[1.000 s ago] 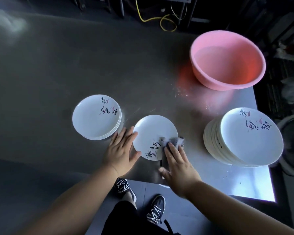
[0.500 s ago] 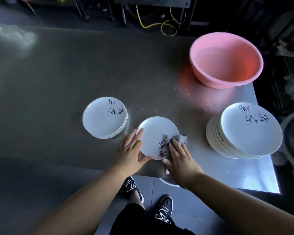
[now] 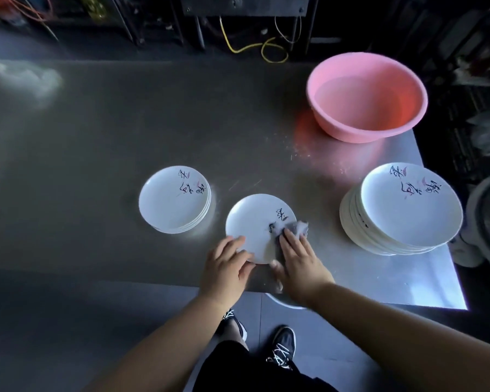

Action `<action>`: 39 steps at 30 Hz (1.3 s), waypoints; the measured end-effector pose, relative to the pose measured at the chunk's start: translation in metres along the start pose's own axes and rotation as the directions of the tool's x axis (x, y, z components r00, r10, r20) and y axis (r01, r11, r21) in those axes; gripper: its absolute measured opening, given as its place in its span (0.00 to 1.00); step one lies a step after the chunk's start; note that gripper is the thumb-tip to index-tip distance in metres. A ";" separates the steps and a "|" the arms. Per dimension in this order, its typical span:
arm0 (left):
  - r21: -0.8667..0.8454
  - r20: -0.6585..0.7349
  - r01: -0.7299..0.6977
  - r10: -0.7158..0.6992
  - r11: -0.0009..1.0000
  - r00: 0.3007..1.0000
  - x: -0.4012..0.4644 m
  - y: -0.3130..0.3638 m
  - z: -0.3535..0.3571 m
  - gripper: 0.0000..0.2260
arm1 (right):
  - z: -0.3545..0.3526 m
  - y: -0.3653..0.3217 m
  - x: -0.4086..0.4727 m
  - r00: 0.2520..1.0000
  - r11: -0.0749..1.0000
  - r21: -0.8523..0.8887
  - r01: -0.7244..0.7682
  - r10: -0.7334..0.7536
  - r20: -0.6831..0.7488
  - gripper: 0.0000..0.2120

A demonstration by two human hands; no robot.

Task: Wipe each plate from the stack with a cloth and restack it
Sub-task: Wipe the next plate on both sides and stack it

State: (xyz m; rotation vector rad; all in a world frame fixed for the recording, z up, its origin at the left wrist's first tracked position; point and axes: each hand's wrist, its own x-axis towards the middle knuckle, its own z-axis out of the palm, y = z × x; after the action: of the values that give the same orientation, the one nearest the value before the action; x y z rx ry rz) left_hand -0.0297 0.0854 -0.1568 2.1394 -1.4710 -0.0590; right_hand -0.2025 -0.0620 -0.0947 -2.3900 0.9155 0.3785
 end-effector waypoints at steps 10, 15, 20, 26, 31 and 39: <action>0.082 0.123 0.113 -0.123 0.990 0.985 0.008 0.026 -0.008 0.18 | 0.003 -0.001 -0.025 0.995 0.999 -0.040 0.021 -0.016 0.101 0.45; 0.127 0.161 0.079 -0.099 0.989 0.982 0.015 0.005 -0.022 0.24 | -0.030 0.016 0.011 0.994 0.995 -0.022 0.100 -0.099 0.039 0.38; 0.141 0.163 0.016 -0.039 0.990 0.986 0.013 0.001 -0.014 0.17 | -0.041 0.020 0.035 0.998 0.998 0.024 0.062 -0.062 0.005 0.35; 0.111 0.108 -0.005 -0.007 0.994 0.994 0.009 0.007 -0.008 0.15 | -0.005 -0.006 -0.016 0.996 1.000 -0.015 0.000 0.002 0.088 0.41; 0.140 0.115 -0.005 -0.012 0.990 0.993 0.008 0.009 -0.006 0.14 | -0.032 0.025 0.035 0.998 0.999 -0.016 0.051 -0.052 -0.031 0.35; 0.126 0.189 0.037 -0.061 0.991 0.980 0.012 0.034 -0.010 0.16 | -0.004 0.003 -0.027 0.991 0.997 0.075 -0.022 0.012 0.131 0.43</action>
State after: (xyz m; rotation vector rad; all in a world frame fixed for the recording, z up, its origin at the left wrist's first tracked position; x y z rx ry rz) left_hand -0.0506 0.0697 -0.1299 2.3235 -1.5652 -0.2044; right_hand -0.2239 -0.0522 -0.0812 -2.2600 0.8758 0.4918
